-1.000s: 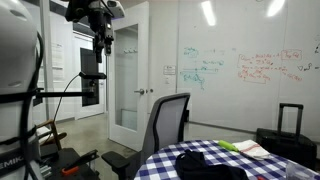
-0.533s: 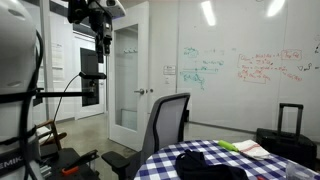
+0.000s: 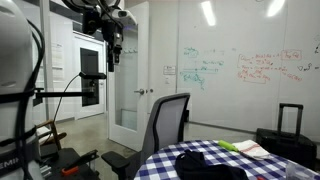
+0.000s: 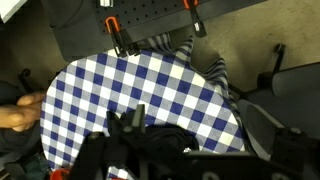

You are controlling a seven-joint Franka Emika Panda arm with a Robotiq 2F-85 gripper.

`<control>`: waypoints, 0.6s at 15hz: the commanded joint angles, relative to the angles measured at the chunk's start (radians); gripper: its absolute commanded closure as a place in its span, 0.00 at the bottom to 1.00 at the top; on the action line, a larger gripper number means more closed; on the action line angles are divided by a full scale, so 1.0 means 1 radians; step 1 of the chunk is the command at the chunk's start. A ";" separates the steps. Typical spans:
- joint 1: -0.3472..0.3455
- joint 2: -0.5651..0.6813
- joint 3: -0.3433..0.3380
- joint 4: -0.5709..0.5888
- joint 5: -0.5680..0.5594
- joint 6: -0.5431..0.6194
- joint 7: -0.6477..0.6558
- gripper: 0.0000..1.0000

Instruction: Put the black t-shirt on the backrest of the grey chair

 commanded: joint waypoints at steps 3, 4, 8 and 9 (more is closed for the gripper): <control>0.011 0.064 -0.019 0.014 -0.013 0.010 0.011 0.00; 0.011 0.064 -0.019 0.017 -0.013 0.010 0.011 0.00; 0.002 0.035 0.002 0.028 -0.002 0.033 0.129 0.00; -0.007 0.054 0.007 0.046 -0.018 0.046 0.155 0.00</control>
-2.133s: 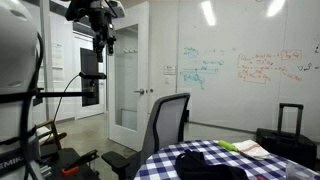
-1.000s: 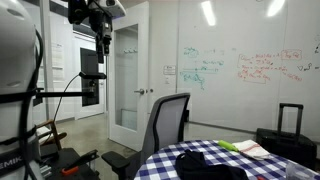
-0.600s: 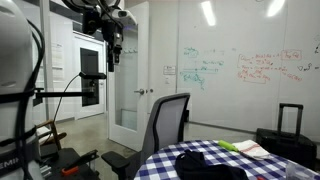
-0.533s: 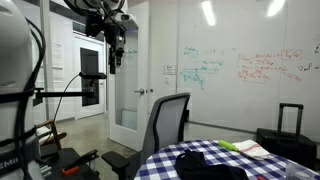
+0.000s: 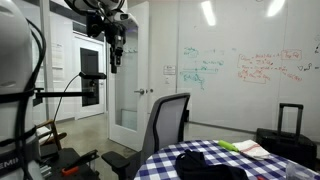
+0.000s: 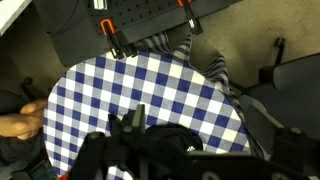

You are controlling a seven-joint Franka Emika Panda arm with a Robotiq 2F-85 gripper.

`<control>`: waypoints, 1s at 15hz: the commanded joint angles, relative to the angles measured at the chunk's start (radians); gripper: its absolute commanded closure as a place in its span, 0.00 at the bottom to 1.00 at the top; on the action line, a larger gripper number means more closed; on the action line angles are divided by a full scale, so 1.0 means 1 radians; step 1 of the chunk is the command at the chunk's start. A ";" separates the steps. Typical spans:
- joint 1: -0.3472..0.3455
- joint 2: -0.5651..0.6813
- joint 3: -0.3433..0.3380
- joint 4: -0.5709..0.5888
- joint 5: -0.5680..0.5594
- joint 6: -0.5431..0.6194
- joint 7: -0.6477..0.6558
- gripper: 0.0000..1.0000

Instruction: Put the black t-shirt on the backrest of the grey chair

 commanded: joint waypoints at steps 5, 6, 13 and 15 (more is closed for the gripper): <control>-0.028 0.040 -0.020 0.055 0.011 0.113 0.208 0.00; -0.044 0.079 -0.023 0.065 -0.011 0.144 0.224 0.00; -0.194 0.454 0.042 0.182 -0.175 0.311 0.236 0.00; -0.146 0.566 -0.010 0.266 -0.265 0.300 0.279 0.00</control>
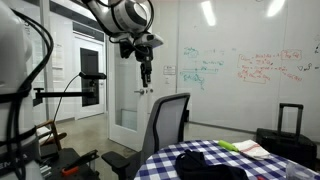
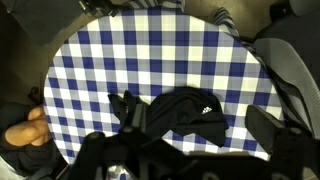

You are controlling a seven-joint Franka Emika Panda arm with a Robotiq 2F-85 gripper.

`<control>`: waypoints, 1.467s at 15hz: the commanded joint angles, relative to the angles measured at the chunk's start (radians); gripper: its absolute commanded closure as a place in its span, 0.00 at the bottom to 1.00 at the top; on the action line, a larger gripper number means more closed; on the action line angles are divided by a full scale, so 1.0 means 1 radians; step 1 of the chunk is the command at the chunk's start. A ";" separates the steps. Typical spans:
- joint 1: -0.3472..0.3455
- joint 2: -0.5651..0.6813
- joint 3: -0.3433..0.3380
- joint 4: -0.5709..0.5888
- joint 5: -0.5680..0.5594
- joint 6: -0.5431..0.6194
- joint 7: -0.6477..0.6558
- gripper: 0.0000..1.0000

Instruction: Put the black t-shirt on the backrest of the grey chair

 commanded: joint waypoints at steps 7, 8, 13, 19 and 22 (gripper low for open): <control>0.132 0.426 -0.207 0.408 -0.084 -0.034 0.367 0.00; 0.145 0.449 -0.228 0.434 -0.074 -0.036 0.406 0.00; 0.192 0.546 -0.309 0.525 -0.036 -0.048 0.526 0.00; 0.207 0.537 -0.330 0.498 -0.041 -0.020 0.499 0.00; 0.221 0.540 -0.344 0.488 -0.032 -0.030 0.554 0.00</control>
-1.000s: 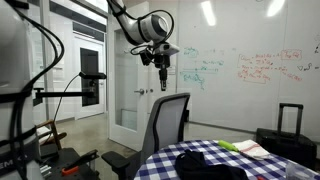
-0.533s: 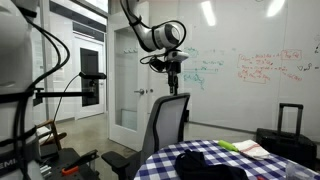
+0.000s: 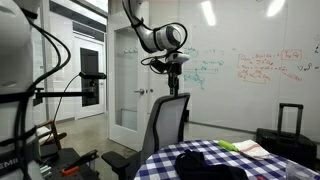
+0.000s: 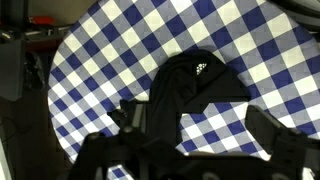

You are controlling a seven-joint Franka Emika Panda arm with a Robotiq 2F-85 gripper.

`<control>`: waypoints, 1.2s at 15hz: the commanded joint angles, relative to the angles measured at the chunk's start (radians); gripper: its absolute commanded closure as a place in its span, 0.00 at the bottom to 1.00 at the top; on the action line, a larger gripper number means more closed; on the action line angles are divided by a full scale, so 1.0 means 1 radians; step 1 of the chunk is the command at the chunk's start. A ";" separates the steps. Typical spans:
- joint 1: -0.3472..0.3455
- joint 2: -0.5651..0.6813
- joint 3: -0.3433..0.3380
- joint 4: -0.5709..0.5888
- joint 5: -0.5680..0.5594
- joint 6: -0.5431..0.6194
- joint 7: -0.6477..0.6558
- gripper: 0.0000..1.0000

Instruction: Put the black t-shirt on the backrest of the grey chair

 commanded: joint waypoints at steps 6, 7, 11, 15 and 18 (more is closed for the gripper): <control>0.015 0.065 -0.104 0.038 0.032 -0.027 0.228 0.00; 0.012 0.095 -0.122 0.060 0.022 -0.021 0.265 0.00; 0.012 0.137 -0.157 0.040 0.051 0.040 0.398 0.00; 0.042 0.270 -0.158 0.135 0.025 0.045 0.461 0.00; 0.075 0.366 -0.163 0.217 0.014 0.026 0.494 0.00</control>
